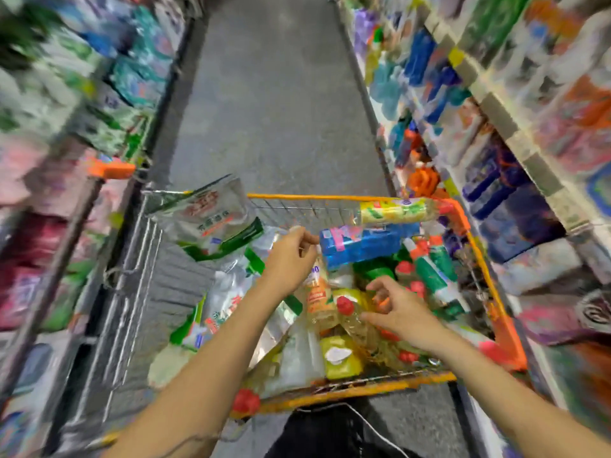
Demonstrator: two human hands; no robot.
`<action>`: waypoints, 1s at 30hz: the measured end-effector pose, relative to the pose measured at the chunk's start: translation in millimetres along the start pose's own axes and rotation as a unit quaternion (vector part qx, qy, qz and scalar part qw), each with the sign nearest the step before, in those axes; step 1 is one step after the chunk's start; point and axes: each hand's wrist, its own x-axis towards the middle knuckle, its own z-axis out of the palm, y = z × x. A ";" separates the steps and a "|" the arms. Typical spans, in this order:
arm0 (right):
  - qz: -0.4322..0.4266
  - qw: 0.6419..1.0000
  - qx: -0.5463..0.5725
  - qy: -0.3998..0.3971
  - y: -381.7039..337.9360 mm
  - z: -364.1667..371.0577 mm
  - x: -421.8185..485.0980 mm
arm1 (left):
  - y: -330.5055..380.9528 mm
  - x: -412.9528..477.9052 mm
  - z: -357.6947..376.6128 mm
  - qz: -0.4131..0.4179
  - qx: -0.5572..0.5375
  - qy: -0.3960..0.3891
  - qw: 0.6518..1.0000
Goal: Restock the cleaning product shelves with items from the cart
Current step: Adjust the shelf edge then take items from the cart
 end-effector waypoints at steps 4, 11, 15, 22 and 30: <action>0.044 0.994 -0.096 -0.037 32.8 51.5 35.0 | -38.3 5.1 12.5 -0.011 0.034 -0.086 0.996; 0.096 0.986 -0.133 0.014 60.1 85.9 50.9 | -58.4 15.7 39.1 -0.040 0.103 -0.171 0.979; 0.088 0.980 -0.175 0.018 61.8 93.5 45.7 | -59.0 14.6 47.4 -0.061 0.102 -0.177 0.977; 0.085 0.988 -0.103 0.084 58.2 66.4 34.2 | -60.4 11.8 49.8 0.021 0.090 -0.277 0.956; -0.042 0.995 0.032 0.086 -15.4 -32.2 5.9 | -26.3 9.8 53.2 0.103 0.037 -0.352 0.930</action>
